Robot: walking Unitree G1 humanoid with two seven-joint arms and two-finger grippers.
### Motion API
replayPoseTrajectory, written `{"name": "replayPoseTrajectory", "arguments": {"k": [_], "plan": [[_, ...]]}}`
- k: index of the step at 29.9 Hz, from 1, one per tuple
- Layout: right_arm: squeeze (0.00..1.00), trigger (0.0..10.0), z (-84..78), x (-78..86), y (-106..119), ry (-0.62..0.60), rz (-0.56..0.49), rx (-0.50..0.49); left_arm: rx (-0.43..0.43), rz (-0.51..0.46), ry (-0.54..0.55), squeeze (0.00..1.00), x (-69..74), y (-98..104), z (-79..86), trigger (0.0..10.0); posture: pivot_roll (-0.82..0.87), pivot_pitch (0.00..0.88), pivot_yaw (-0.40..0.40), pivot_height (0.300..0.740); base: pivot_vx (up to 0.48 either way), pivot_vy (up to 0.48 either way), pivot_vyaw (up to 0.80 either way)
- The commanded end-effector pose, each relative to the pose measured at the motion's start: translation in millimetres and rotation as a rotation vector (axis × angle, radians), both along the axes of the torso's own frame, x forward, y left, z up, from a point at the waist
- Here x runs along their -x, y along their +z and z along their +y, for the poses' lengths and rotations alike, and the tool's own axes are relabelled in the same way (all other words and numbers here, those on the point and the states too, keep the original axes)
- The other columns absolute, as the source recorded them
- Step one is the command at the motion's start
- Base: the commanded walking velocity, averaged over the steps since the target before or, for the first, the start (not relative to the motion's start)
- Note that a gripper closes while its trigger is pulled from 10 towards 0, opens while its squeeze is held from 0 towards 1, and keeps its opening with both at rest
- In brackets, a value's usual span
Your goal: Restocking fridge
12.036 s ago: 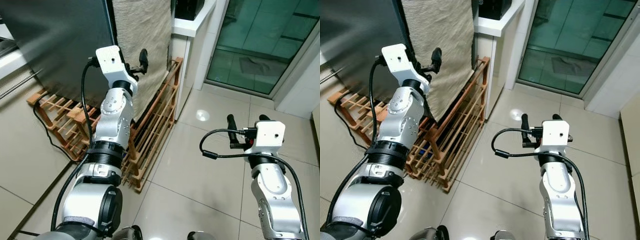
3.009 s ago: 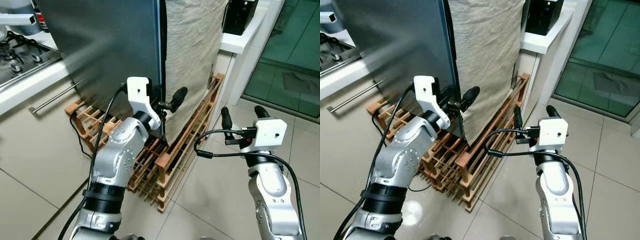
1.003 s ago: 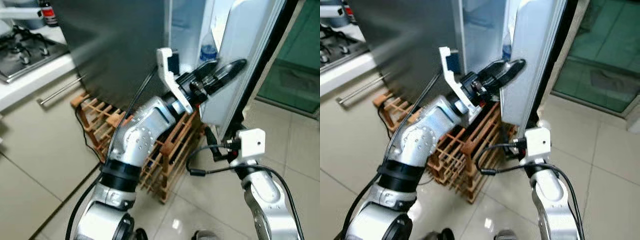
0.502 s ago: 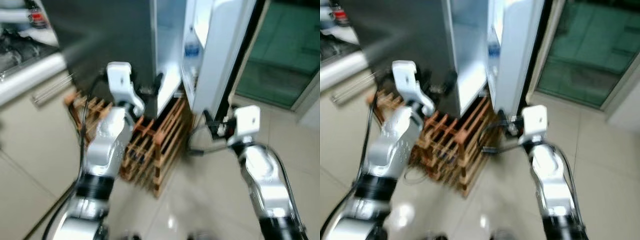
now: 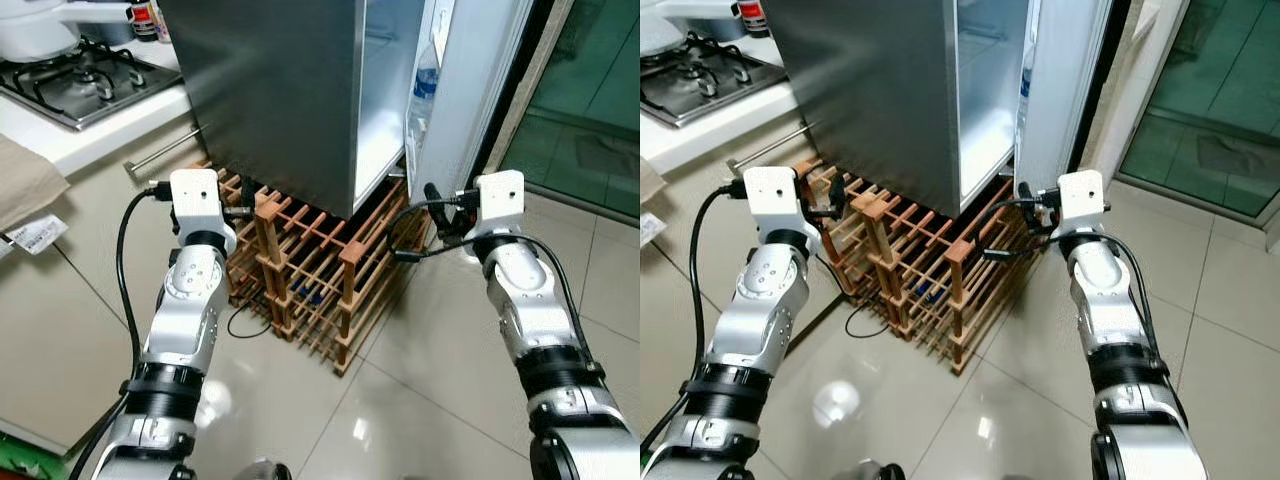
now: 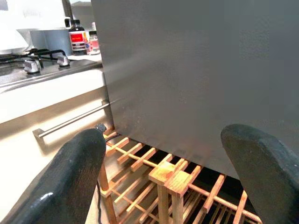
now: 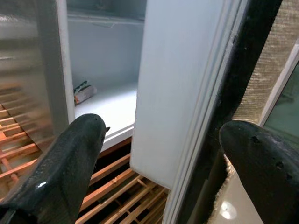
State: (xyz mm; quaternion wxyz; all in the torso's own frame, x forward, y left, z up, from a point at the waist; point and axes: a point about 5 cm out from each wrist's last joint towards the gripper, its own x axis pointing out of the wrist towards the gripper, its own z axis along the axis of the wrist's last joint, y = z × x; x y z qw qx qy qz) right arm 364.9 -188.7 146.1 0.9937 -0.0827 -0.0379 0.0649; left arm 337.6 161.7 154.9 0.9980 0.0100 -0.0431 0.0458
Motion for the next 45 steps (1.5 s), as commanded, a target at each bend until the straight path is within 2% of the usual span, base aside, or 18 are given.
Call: {"name": "replayPoseTrajectory", "arguments": {"k": [1, 9, 15, 17, 20, 22, 23, 25, 27, 29, 30, 34, 37, 38, 40, 41, 43, 45], "plan": [[0.11, 10.0, -4.8, -6.8, 3, -0.019, -0.004, 0.004, -0.021, 0.015, 0.023, 0.0, 2.7, -1, 5.5, 10.0, -0.12, 0.066, 0.056, 0.735, 0.0, 0.0, 0.0], [0.12, 10.0, -35.0, -18.3, 6, -0.201, 0.06, 0.062, -0.077, 0.021, 0.043, 0.0, 8.3, -1, 17.6, 10.0, -0.05, 0.09, 0.076, 0.735, 0.0, 0.0, 0.0], [0.13, 10.0, -74.8, -11.2, 11, -0.414, 0.05, 0.226, -0.074, 0.023, 0.016, 0.0, 10.1, 2, 17.2, 10.0, -0.06, 0.106, 0.092, 0.735, 0.0, 0.0, 0.0], [0.13, 10.0, -79.7, -9.5, 11, -0.437, 0.049, 0.254, -0.071, 0.023, 0.011, 0.0, 10.2, 2, 16.6, 10.0, -0.06, 0.106, 0.092, 0.735, 0.0, 0.0, 0.0], [0.13, 10.0, -118.1, 9.9, 6, -0.626, 0.049, 0.386, -0.068, 0.02, -0.02, 0.0, 9.9, 3, 10.4, 10.0, -0.07, 0.109, 0.093, 0.735, 0.0, 0.0, 0.0], [0.13, 10.0, -149.2, 30.8, 0, -0.783, 0.066, 0.444, -0.059, 0.014, -0.029, 0.0, 9.9, 4, 8.1, 10.0, -0.08, 0.111, 0.089, 0.735, 0.0, 0.0, 0.0], [0.13, 10.0, -149.2, 30.8, 0, -0.783, 0.066, 0.444, -0.059, 0.014, -0.029, 0.0, 9.9, 4, 8.1, 10.0, -0.08, 0.111, 0.089, 0.735, 0.0, 0.0, 0.0], [0.14, 10.0, -180.4, 59.7, -12, -0.957, 0.109, 0.505, -0.048, 0.013, -0.053, 0.0, 9.0, 5, 3.3, 10.0, -0.1, 0.115, 0.075, 0.735, 0.0, 0.0, 0.0], [0.13, 10.0, -199.4, 87.5, -25, -1.072, 0.126, 0.538, -0.043, 0.014, -0.07, 0.0, 9.6, 4, -1.4, 10.0, -0.11, 0.116, 0.076, 0.735, 0.0, 0.0, 0.0], [0.13, 10.0, -199.4, 87.5, -25, -1.072, 0.126, 0.538, -0.043, 0.014, -0.07, 0.0, 9.6, 4, -1.4, 10.0, -0.11, 0.116, 0.076, 0.735, 0.0, 0.0, 0.0], [0.13, 10.0, -192.3, 93.1, -36, -1.043, 0.106, 0.5, -0.039, 0.017, -0.086, 0.0, 9.2, 2, -6.6, 10.0, -0.13, 0.109, 0.075, 0.735, 0.0, 0.0, 0.0], [0.13, 10.0, -138.8, 71.8, -45, -0.796, -0.007, 0.287, -0.024, 0.015, -0.122, 0.0, 6.3, 0, -13.8, 10.0, -0.15, 0.094, 0.075, 0.735, 0.0, 0.0, 0.0], [0.12, 10.0, -97.3, 54.5, -46, -0.615, -0.03, 0.143, -0.002, 0.007, -0.128, 0.0, 2.9, 1, -13.7, 10.0, -0.16, 0.084, 0.074, 0.735, 0.0, 0.0, 0.0], [0.12, 10.0, -97.3, 54.5, -46, -0.615, -0.03, 0.143, -0.002, 0.007, -0.128, 0.0, 2.9, 1, -13.7, 10.0, -0.16, 0.084, 0.074, 0.735, 0.0, 0.0, 0.0], [0.11, 10.0, -67.7, 48.6, -42, -0.504, -0.065, 0.058, 0.006, 0.004, -0.126, 0.0, -0.1, 2, -13.2, 10.0, -0.16, 0.075, 0.07, 0.735, 0.0, 0.0, 0.0], [0.11, 10.0, -67.7, 48.6, -42, -0.504, -0.065, 0.058, 0.006, 0.004, -0.126, 0.0, -0.1, 2, -13.2, 10.0, -0.16, 0.075, 0.07, 0.735, 0.0, 0.0, 0.0], [0.14, 10.0, -36.3, 43.7, -38, -0.375, -0.086, -0.021, 0.049, -0.014, -0.096, 0.0, -4.7, 4, -13.4, 10.0, -0.18, 0.049, 0.056, 0.735, 0.0, -0.373, 0.37], [0.14, 10.0, -32.1, 43.0, -37, -0.355, -0.085, -0.03, 0.053, -0.016, -0.088, 0.0, -5.7, 4, -13.9, 10.0, -0.18, 0.049, 0.056, 0.735, 0.0, -0.42, 0.74]]}}
